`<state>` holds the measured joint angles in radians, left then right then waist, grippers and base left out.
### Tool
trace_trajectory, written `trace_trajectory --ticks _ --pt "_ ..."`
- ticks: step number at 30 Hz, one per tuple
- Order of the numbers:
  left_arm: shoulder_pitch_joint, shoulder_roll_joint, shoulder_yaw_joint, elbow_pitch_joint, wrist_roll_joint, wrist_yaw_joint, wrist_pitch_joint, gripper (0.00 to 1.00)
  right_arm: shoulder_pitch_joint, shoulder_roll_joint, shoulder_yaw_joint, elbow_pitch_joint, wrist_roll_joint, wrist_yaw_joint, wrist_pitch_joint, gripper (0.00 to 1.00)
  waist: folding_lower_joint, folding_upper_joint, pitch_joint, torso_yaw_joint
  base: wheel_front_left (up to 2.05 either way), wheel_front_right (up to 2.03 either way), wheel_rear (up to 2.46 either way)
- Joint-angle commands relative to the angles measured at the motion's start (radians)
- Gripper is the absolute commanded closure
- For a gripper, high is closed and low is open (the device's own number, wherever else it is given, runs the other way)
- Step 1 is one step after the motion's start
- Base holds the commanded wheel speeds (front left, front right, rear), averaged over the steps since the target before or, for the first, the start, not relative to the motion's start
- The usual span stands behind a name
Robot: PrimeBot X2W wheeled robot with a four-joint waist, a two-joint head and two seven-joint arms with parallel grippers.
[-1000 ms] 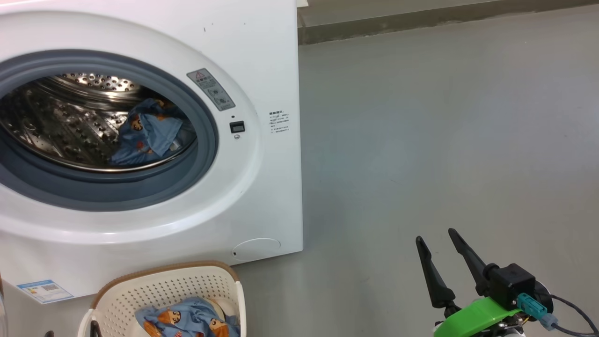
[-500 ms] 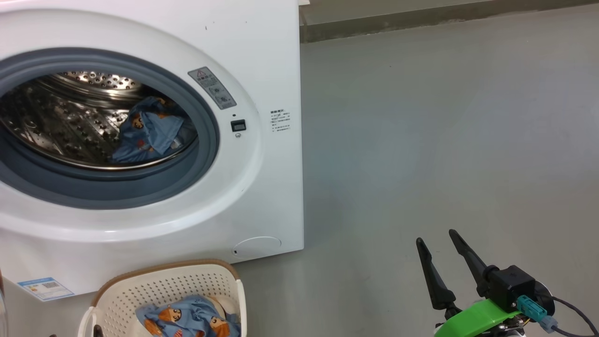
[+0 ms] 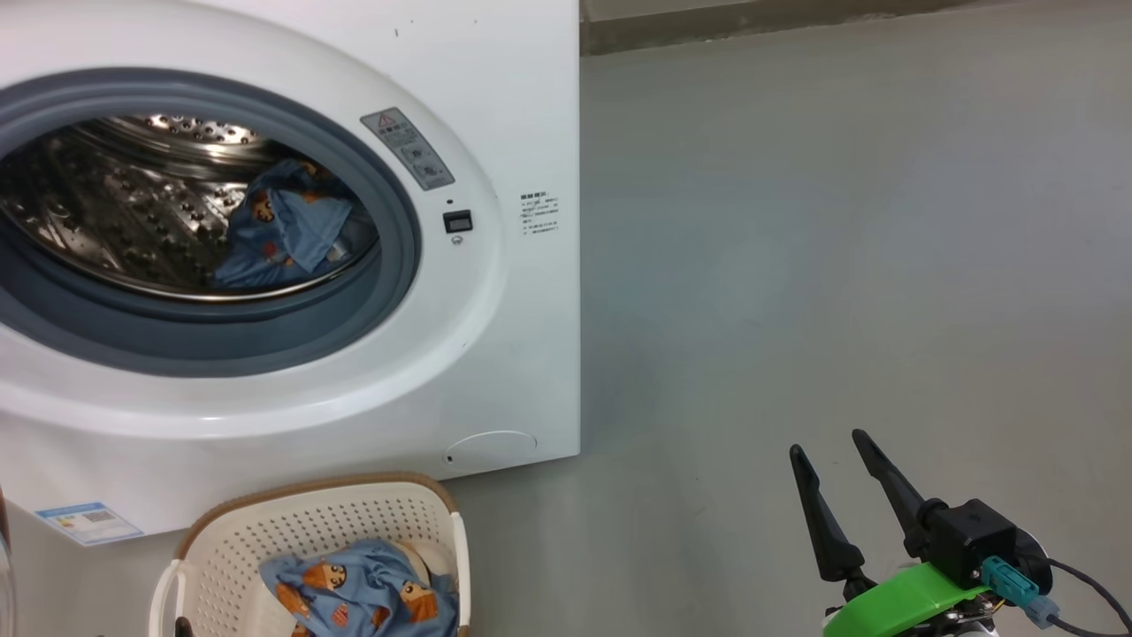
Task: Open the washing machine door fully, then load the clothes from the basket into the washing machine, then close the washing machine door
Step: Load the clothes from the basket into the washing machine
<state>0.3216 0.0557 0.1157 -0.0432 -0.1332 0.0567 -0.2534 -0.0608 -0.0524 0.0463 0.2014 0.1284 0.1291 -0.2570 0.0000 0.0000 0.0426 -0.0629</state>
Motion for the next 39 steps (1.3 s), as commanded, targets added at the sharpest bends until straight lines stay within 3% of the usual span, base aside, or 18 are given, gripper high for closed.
trace_trajectory --ticks 1,18,31,39 --pt "-0.033 -0.002 0.034 -0.013 0.011 -0.003 -0.008 0.0 -0.018 0.002 0.017 -0.03 -0.003 0.002 -0.005 0.0 0.0 0.0 0.007 0.005 0.0 0.0 0.0" --pt "-0.136 -0.005 0.007 0.09 -0.049 -0.024 -0.008 0.0 -0.05 0.002 0.012 -0.045 -0.007 0.002 -0.005 0.0 0.0 0.0 0.175 -0.003 0.0 0.0 0.0" --pt "-0.416 0.0 0.016 0.365 -0.082 -0.11 -0.008 0.0 -0.132 0.002 0.014 -0.08 -0.002 0.002 -0.005 0.0 0.0 0.0 0.413 -0.029 0.0 0.0 0.0" --pt "-0.595 0.07 0.015 0.582 -0.095 -0.158 -0.008 0.0 -0.158 0.002 -0.002 -0.101 -0.001 0.002 -0.005 0.0 0.0 0.0 0.525 -0.053 0.0 0.0 0.0"
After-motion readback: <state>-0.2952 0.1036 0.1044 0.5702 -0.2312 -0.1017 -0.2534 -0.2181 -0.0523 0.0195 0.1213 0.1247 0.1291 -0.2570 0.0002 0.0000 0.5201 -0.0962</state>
